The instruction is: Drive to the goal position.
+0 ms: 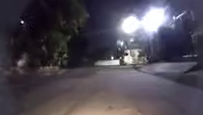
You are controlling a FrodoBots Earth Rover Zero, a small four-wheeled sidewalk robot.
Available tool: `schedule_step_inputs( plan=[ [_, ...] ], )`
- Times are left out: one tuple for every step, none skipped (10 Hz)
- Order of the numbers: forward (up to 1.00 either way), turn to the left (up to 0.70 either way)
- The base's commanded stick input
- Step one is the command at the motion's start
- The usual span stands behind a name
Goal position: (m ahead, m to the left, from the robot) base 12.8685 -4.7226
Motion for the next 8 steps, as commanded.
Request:
schedule_step_inputs(
  plan=[
    [0.7,0.0],
    [0.7,0.0],
    [0.7,-0.07],
    [0.7,-0.35],
    [0.7,-0.35],
    [0.7,-0.35],
    [0.7,-0.35],
    [0.7,-0.35]
  ],
)
